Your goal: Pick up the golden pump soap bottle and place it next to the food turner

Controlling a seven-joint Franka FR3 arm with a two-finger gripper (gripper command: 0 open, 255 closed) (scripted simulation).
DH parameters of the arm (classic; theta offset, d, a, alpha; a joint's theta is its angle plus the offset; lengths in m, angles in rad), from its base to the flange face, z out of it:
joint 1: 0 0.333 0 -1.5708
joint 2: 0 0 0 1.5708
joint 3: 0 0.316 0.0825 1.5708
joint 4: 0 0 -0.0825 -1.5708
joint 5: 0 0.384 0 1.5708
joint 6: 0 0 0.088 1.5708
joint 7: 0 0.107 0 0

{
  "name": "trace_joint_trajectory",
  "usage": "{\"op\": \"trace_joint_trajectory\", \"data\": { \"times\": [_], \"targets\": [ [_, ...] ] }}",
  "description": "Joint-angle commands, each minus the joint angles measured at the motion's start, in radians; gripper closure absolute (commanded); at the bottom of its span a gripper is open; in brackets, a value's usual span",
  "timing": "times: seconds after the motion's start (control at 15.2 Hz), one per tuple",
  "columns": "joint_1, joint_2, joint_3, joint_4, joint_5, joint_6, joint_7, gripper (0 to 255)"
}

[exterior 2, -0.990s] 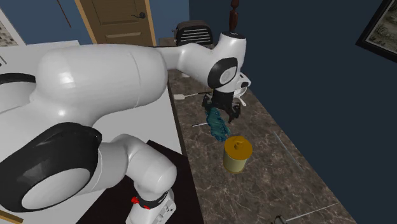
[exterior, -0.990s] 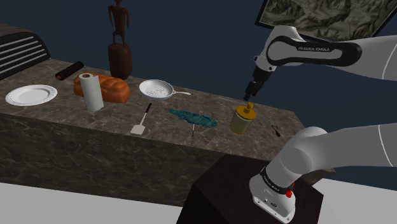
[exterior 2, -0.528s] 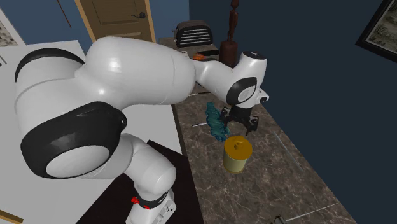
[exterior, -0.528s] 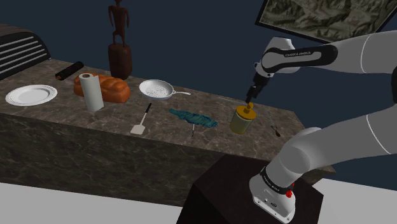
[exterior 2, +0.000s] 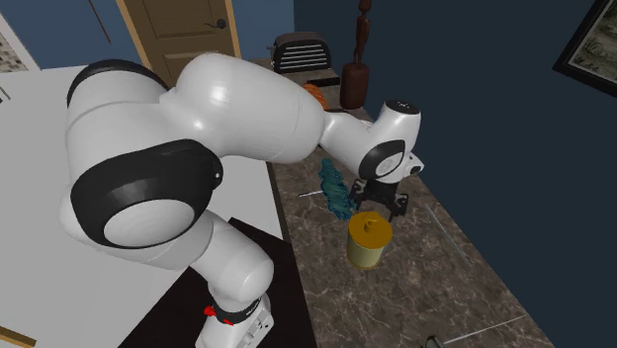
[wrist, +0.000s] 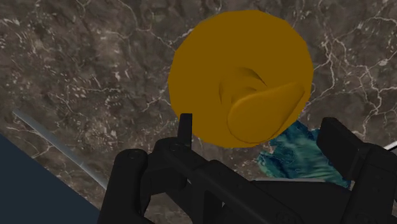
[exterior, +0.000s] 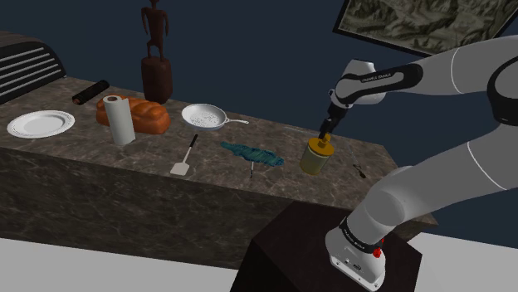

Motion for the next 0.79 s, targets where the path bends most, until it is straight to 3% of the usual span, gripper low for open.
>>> {"op": "trace_joint_trajectory", "data": {
  "times": [0.0,0.53,0.59,0.73],
  "targets": [
    [0.001,0.023,-0.009,-0.021,0.001,0.044,-0.004,0],
    [0.001,0.023,-0.009,-0.021,0.001,0.044,-0.004,0],
    [0.001,0.023,-0.009,-0.021,0.001,0.044,-0.004,255],
    [0.001,0.023,-0.009,-0.021,0.001,0.044,-0.004,255]
  ]
}}
